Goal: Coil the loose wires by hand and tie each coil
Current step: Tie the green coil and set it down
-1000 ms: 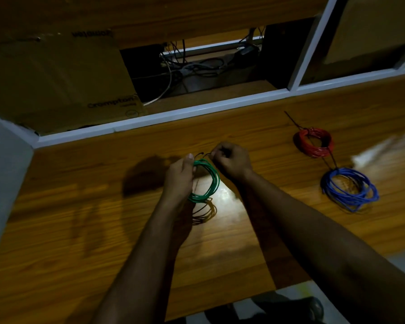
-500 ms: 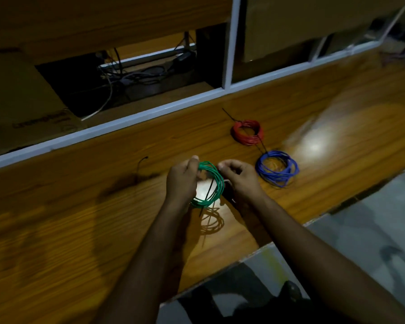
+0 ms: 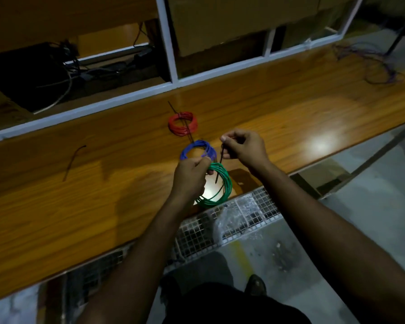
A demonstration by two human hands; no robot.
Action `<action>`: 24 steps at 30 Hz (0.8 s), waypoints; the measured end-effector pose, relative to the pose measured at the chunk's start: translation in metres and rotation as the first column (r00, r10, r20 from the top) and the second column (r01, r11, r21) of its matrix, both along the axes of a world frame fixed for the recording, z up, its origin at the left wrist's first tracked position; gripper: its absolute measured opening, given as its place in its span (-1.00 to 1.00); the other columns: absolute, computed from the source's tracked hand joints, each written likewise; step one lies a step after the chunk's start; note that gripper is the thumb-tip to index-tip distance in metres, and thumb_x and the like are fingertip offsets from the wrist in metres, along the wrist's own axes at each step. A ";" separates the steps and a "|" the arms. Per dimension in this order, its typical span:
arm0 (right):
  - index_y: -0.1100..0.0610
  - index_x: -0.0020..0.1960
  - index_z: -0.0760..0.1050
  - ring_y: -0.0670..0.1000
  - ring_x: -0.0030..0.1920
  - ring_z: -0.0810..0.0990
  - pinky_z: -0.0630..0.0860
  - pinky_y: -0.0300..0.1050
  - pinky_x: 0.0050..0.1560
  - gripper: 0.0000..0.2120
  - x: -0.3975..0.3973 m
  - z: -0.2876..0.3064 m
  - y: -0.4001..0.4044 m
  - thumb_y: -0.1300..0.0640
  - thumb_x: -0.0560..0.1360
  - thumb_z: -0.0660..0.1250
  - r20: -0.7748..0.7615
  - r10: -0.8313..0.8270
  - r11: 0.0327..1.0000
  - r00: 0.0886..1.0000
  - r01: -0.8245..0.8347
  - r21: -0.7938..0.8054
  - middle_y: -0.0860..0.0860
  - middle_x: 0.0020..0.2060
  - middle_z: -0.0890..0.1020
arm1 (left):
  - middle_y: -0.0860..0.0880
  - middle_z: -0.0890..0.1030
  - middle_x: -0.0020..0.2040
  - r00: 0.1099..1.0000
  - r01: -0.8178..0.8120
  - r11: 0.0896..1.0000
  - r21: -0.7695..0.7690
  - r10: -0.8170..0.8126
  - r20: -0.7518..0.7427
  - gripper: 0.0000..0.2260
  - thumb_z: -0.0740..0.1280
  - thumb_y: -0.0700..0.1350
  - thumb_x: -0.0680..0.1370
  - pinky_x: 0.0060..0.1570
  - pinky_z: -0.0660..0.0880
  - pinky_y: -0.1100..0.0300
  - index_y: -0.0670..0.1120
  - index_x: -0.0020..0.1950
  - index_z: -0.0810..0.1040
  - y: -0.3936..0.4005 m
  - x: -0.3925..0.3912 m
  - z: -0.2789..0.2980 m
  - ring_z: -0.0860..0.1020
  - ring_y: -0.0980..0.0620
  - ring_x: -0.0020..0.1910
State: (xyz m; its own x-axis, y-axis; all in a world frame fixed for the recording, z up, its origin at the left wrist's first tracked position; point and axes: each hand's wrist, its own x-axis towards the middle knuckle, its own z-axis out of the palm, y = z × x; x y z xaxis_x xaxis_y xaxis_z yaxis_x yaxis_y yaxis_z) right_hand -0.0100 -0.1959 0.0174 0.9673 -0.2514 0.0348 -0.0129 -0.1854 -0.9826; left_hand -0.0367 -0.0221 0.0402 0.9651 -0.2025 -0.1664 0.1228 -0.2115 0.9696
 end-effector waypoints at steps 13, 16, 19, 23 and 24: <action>0.16 -0.08 0.65 0.02 -0.31 0.65 0.58 -0.10 -0.28 -0.93 -0.029 0.040 -0.037 0.16 0.51 0.46 -0.011 0.358 0.932 0.934 -0.358 -0.058 0.19 -0.26 0.70 | -0.08 0.26 -0.41 0.996 -0.091 0.995 -0.045 0.090 -0.023 -0.80 0.21 -0.10 0.67 -0.56 0.21 0.29 -0.21 -0.06 0.43 -0.057 -0.028 0.005 0.27 0.09 -0.59; 0.14 -0.08 0.64 -0.05 -0.34 0.61 0.52 -0.16 -0.31 -0.93 -0.025 0.050 -0.033 0.14 0.52 0.45 -0.020 0.386 0.915 0.922 -0.385 -0.119 0.11 -0.29 0.70 | -0.02 0.22 -0.41 0.998 -0.044 0.995 -0.085 0.040 -0.042 -0.80 0.21 -0.06 0.67 -0.52 0.19 0.24 -0.15 -0.07 0.39 -0.051 -0.028 0.008 0.22 0.07 -0.56; 0.09 -0.12 0.64 -0.08 -0.37 0.58 0.49 -0.20 -0.35 -0.93 -0.021 0.058 -0.022 0.10 0.50 0.47 -0.015 0.372 0.909 0.928 -0.368 -0.194 -0.01 -0.38 0.67 | 0.04 0.25 -0.45 0.999 -0.023 0.994 -0.109 0.020 -0.027 -0.82 0.21 -0.06 0.67 -0.51 0.17 0.24 -0.13 -0.08 0.39 -0.039 -0.025 0.011 0.20 0.07 -0.56; 0.11 -0.06 0.67 -0.17 -0.31 0.63 0.54 -0.17 -0.28 -0.86 -0.016 0.064 -0.002 0.04 0.49 0.47 -0.016 0.345 0.915 0.938 -0.341 -0.216 -0.04 -0.30 0.70 | 0.06 0.33 -0.45 0.999 -0.040 0.996 -0.081 0.041 0.015 -0.84 0.23 -0.07 0.66 -0.50 0.18 0.23 -0.13 -0.05 0.45 -0.019 -0.017 0.016 0.25 0.09 -0.55; 0.08 0.00 0.67 -0.21 -0.26 0.63 0.57 -0.17 -0.24 -0.84 -0.015 0.065 0.004 0.01 0.50 0.46 -0.010 0.323 0.913 0.946 -0.314 -0.262 -0.07 -0.23 0.71 | 0.04 0.36 -0.43 0.998 -0.049 0.996 -0.078 0.051 0.025 -0.85 0.23 -0.08 0.66 -0.51 0.20 0.24 -0.12 -0.05 0.46 -0.014 -0.014 0.018 0.27 0.10 -0.54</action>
